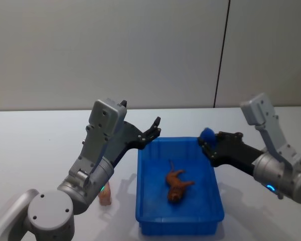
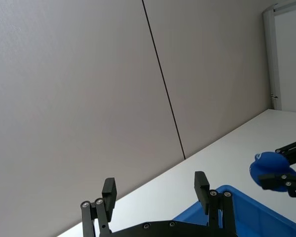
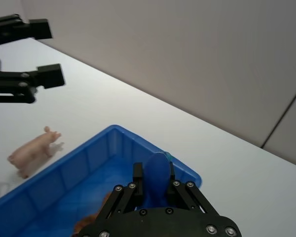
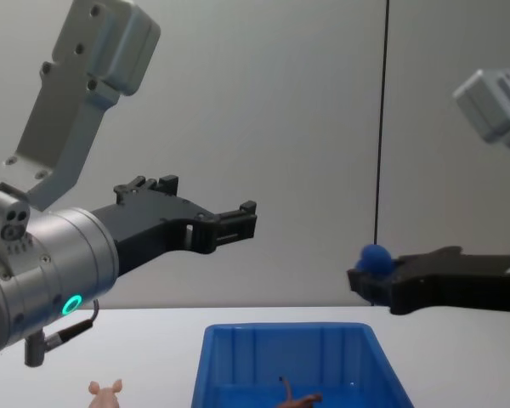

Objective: Pick up the two dolls from the table and place them into the box.

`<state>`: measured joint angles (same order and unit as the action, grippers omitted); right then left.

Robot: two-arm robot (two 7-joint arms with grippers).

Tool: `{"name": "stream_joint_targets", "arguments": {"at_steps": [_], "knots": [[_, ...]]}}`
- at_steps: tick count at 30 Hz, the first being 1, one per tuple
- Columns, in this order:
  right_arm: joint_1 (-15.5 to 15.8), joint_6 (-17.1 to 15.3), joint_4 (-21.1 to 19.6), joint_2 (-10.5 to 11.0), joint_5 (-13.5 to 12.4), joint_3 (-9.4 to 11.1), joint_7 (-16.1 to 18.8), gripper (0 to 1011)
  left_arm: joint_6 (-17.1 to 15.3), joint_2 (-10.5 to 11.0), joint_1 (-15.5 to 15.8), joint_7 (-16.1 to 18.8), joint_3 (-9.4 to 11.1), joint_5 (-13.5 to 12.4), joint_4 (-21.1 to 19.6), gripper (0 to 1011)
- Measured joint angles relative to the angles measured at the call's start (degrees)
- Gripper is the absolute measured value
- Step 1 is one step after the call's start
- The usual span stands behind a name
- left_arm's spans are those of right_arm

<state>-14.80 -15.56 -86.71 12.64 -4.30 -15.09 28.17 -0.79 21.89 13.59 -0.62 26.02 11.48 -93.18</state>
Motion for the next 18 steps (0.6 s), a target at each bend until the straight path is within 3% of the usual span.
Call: {"name": "stream_joint_targets", "arguments": {"at_steps": [8,18], "knots": [[-1.95,-3.52,0.95,-0.81,-0.63,-0.82,4.72,195,0.00,0.00,0.00,0.00,0.00,0.00,0.00,1001],[-3.84,-10.23,2.96,-1.47,-0.77,-1.89,9.71,179,0.00,0.00,0.00,0.00,0.00,0.00,0.00,1001]]}}
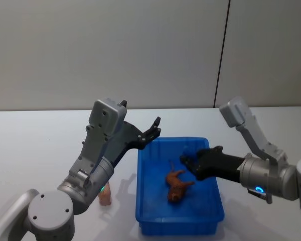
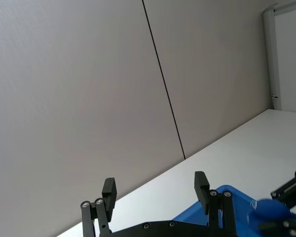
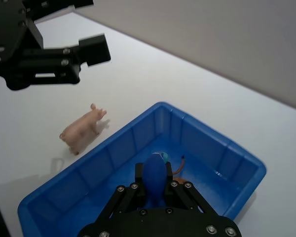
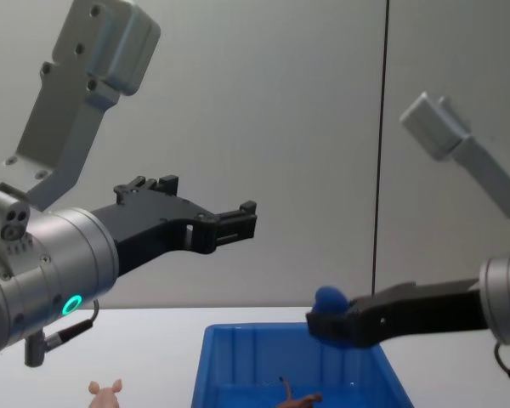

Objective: Pick up the two dolls from the table and place them into the box.

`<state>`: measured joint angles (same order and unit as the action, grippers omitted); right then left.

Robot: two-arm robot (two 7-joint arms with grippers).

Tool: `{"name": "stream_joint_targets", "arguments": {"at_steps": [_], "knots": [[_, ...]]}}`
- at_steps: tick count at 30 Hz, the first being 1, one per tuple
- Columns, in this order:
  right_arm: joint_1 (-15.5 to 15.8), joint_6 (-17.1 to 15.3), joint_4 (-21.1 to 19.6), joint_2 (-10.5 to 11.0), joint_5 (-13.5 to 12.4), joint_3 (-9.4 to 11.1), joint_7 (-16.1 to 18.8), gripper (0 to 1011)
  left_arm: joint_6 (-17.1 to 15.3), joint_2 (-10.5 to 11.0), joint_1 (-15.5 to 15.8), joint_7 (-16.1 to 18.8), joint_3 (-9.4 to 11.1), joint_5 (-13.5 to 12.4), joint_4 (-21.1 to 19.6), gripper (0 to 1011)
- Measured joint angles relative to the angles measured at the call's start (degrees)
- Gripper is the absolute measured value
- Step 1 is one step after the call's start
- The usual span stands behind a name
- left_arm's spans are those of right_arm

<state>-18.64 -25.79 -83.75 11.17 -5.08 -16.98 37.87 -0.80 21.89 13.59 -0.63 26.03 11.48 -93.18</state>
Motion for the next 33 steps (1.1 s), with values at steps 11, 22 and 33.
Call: {"name": "stream_joint_targets", "arguments": {"at_steps": [11,22,33], "knots": [[-1.35,-4.93,2.27,-0.44,0.80,-1.07,3.38,394,0.00,0.00,0.00,0.00,0.00,0.00,0.00,1001],[-1.95,-7.08,3.34,-0.62,1.16,-1.55,4.90,734,0.00,0.00,0.00,0.00,0.00,0.00,0.00,1001],[-1.94,-5.73,2.75,-0.12,0.07,-1.09,4.21,1001,0.00,0.00,0.00,0.00,0.00,0.00,0.00,1001]]}}
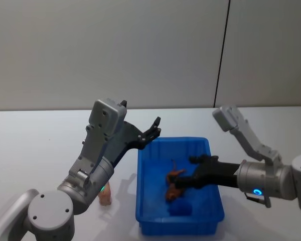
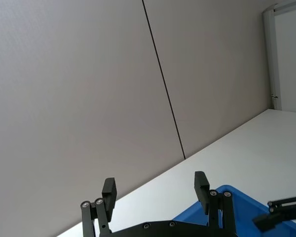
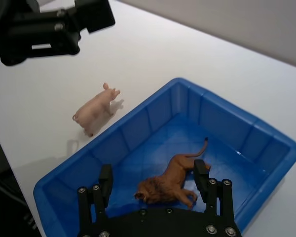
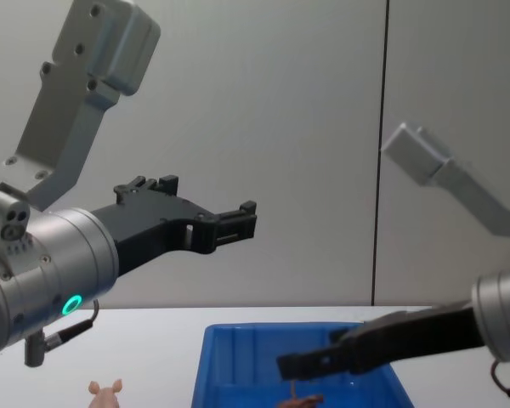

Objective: Pick up the two dolls from the table and place them into the box.

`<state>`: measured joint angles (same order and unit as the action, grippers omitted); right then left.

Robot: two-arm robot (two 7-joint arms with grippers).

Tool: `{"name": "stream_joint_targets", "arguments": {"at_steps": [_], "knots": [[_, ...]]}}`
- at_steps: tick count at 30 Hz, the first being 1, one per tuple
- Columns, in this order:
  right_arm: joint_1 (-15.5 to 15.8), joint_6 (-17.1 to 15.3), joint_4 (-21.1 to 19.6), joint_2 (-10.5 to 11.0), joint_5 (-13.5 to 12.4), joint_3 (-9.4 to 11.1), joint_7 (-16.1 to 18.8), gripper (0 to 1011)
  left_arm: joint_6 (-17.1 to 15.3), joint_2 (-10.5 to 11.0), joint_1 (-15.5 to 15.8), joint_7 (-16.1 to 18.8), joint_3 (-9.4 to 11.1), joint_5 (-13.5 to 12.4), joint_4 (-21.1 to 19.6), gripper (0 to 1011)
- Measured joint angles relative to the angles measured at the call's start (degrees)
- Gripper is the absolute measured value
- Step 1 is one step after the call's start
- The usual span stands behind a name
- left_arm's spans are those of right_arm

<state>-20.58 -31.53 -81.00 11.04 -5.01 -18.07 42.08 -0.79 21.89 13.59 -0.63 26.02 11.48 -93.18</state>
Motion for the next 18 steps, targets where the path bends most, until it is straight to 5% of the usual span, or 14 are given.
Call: {"name": "stream_joint_targets", "arguments": {"at_steps": [18], "knots": [[4.51,9.02,-6.38,4.02,-9.93,4.81,-9.23,1001,0.00,0.00,0.00,0.00,0.00,0.00,0.00,1001]]}}
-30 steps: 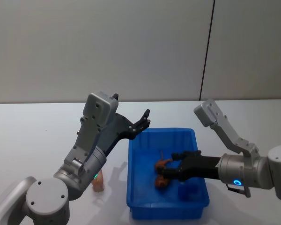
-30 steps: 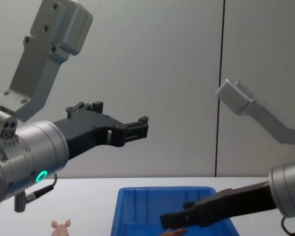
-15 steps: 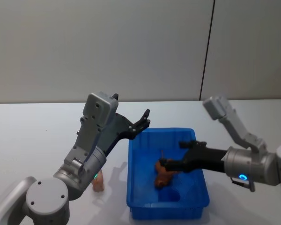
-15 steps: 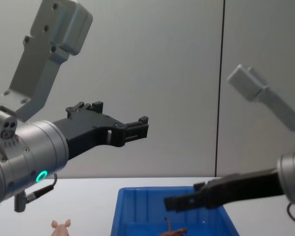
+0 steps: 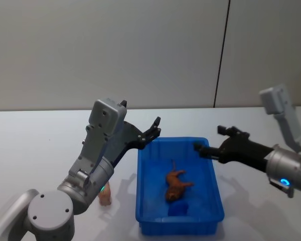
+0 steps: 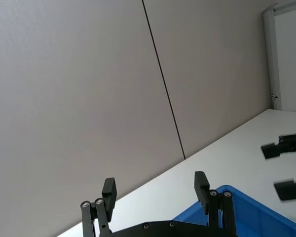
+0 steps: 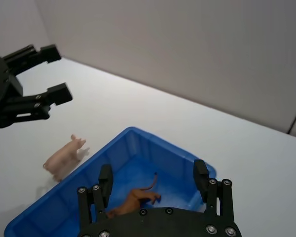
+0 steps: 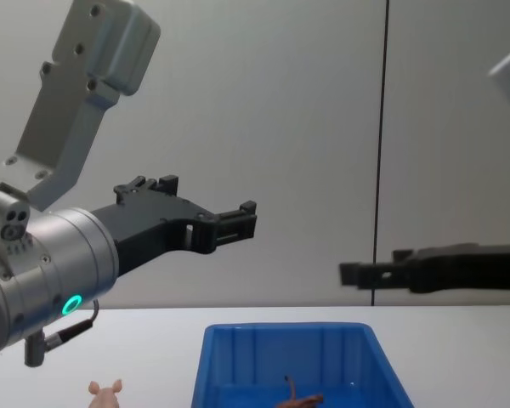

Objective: Pick up the two dolls from the table and place them into the box.

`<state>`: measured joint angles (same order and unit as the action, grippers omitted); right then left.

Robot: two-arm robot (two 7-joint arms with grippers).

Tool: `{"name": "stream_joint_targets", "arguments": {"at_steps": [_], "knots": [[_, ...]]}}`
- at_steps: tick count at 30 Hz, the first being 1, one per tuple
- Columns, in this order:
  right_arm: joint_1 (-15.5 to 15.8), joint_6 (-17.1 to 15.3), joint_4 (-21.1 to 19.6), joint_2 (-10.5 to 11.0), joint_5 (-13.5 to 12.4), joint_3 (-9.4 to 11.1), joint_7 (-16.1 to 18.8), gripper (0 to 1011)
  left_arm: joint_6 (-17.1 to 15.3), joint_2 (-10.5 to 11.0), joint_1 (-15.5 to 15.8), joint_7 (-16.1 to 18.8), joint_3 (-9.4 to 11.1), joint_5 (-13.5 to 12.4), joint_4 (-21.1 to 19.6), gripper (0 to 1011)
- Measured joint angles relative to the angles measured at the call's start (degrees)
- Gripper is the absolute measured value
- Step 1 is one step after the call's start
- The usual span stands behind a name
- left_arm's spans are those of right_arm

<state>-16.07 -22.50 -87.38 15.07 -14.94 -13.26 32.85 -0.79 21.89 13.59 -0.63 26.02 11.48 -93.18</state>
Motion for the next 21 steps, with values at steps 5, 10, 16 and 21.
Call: {"name": "stream_joint_targets", "arguments": {"at_steps": [5,10,16,21], "knots": [[2.29,2.04,-2.22,1.34,-2.97,1.46,-3.96,1001,0.00,0.00,0.00,0.00,0.00,0.00,0.00,1001],[4.34,3.52,-4.18,2.36,-5.29,2.69,-7.61,1001,0.00,0.00,0.00,0.00,0.00,0.00,0.00,1001],[7.12,5.36,-6.52,3.57,-7.96,4.12,-12.62,1001,-0.04,0.01,0.00,-0.14,-0.05,-0.02,-0.01,1001],[9.36,6.79,-8.17,4.44,-9.89,5.30,-16.69,1001,-0.60,0.36,-0.01,-0.67,-0.31,-0.09,-0.43,1001]]}}
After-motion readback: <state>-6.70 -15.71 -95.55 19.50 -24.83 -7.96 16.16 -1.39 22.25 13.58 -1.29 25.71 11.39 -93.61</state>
